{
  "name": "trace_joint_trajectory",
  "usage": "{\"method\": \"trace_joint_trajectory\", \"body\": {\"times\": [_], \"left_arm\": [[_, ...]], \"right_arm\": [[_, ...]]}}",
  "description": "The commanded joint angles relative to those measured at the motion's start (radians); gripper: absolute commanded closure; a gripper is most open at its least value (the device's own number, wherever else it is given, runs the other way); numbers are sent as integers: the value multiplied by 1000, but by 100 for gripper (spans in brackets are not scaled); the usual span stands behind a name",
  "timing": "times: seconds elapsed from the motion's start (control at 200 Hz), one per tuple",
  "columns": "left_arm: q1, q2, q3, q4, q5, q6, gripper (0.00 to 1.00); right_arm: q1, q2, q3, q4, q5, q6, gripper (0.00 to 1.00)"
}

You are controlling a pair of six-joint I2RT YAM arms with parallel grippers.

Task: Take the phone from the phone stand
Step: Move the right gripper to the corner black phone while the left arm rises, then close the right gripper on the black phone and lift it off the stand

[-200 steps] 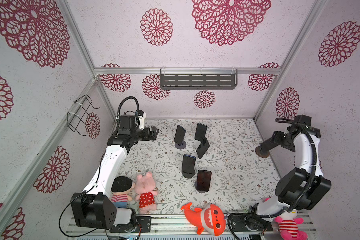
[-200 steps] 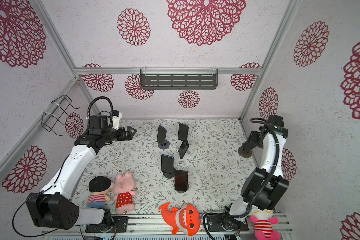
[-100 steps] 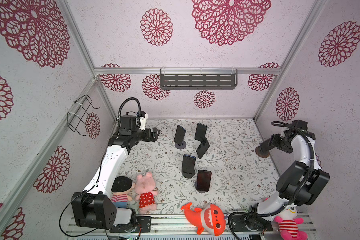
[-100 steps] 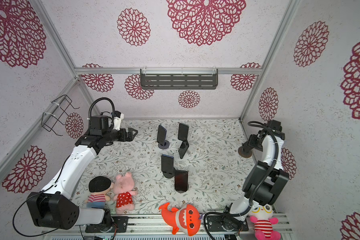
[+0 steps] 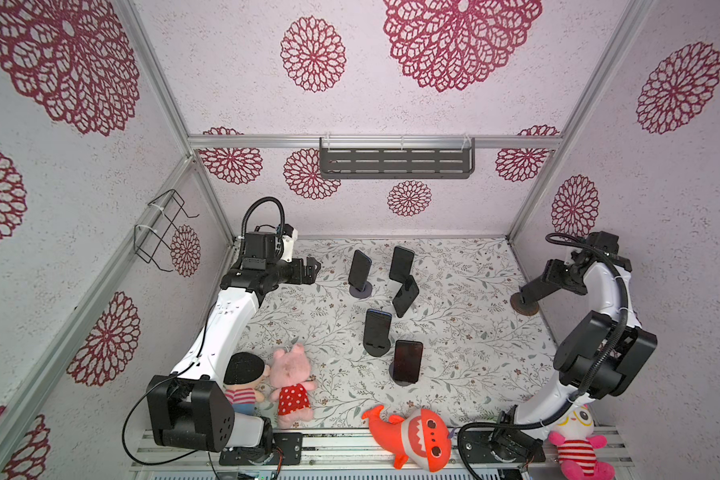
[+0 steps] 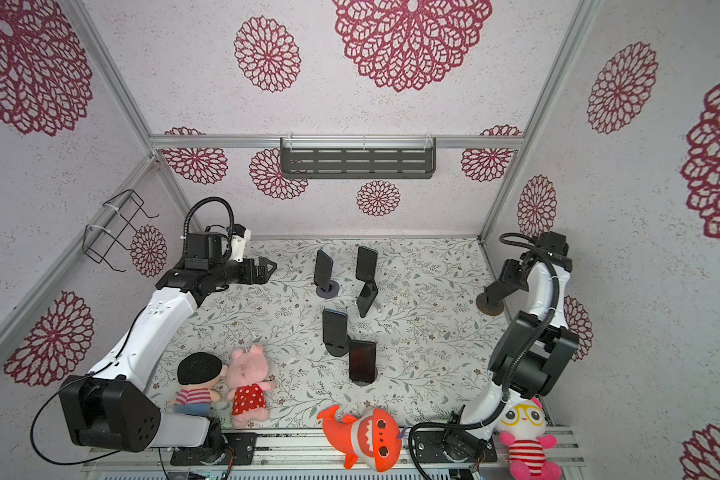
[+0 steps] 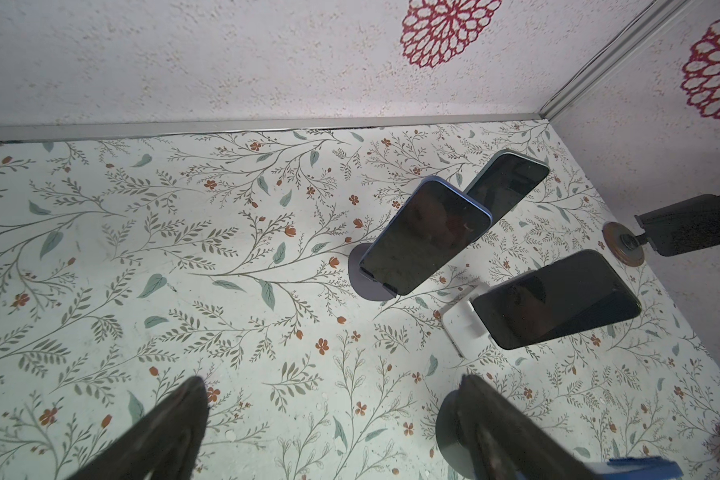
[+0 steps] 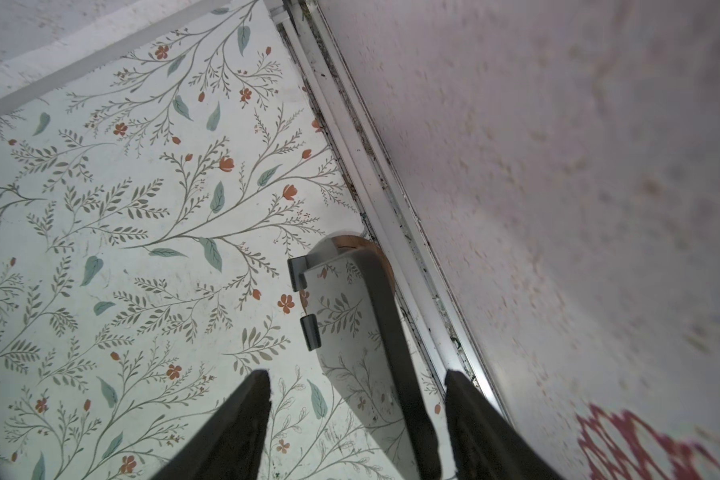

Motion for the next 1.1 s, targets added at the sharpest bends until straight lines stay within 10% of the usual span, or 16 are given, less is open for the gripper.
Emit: {"method": "trace_joint_trajectory", "body": {"times": [0.0,1.091], "left_arm": [[-14,22,8,25,0,14,3],[-154,65,85,15,-121,-4,3]], "right_arm": [[-10,2,38,5,8,-55,31],[-24,38,69,-32,11,-116,73]]}}
